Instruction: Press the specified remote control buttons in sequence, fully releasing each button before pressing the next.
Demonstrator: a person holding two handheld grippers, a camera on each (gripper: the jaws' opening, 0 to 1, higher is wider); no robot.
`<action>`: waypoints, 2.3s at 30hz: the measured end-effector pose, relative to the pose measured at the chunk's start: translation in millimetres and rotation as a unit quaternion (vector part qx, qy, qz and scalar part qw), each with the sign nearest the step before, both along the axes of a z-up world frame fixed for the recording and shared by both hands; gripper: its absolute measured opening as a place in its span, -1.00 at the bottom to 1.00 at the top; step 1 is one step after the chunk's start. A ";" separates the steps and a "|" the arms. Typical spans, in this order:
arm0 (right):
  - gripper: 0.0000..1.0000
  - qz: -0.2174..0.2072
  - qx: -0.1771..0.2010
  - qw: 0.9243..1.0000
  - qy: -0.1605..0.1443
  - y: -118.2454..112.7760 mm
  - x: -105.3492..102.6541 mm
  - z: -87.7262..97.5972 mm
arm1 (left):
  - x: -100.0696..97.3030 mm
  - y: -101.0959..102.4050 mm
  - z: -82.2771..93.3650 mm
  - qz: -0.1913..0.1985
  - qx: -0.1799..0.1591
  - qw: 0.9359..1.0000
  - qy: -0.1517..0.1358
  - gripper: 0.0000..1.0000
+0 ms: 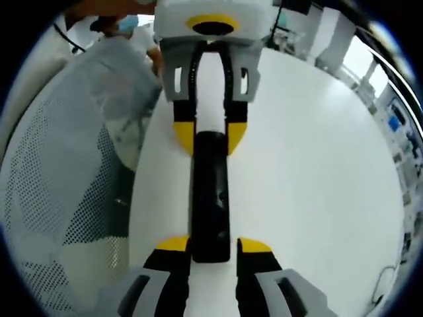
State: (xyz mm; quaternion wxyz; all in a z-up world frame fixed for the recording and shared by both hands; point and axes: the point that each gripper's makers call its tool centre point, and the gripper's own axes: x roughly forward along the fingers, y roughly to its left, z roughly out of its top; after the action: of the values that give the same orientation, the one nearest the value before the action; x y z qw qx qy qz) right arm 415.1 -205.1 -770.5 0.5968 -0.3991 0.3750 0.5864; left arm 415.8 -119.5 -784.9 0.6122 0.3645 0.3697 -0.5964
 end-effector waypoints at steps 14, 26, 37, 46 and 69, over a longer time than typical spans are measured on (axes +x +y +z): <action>-1.00 0.067 -0.049 0.996 -0.024 -9.3 -7.0 9.6 | 1.4 1.5 1.7 -0.001 -0.006 1.000 -0.004 -0.53; -1.00 0.074 -0.080 0.994 -0.017 -12.3 -6.2 3.9 | 2.0 2.2 2.9 0.000 -0.011 1.000 -0.005 -0.53; -1.00 0.080 -0.083 0.993 -0.008 -9.6 -5.9 1.2 | 1.9 2.2 2.8 -0.001 -0.014 1.000 -0.004 -0.53; -1.00 0.084 -0.090 0.992 -0.001 -9.9 -6.4 -3.7 | 1.8 2.5 2.8 0.000 -0.017 1.000 -0.005 -0.53; -1.00 0.071 -0.098 0.993 0.004 -10.0 -7.0 -4.7 | 0.9 2.2 1.1 0.004 -0.022 1.000 -0.009 -0.53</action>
State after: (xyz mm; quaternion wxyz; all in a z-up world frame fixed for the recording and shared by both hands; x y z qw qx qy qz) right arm 408.1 -215.1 -775.3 0.5104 -0.4785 0.4039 0.5894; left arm 416.7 -117.3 -783.8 0.6258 0.3553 0.3525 -0.5983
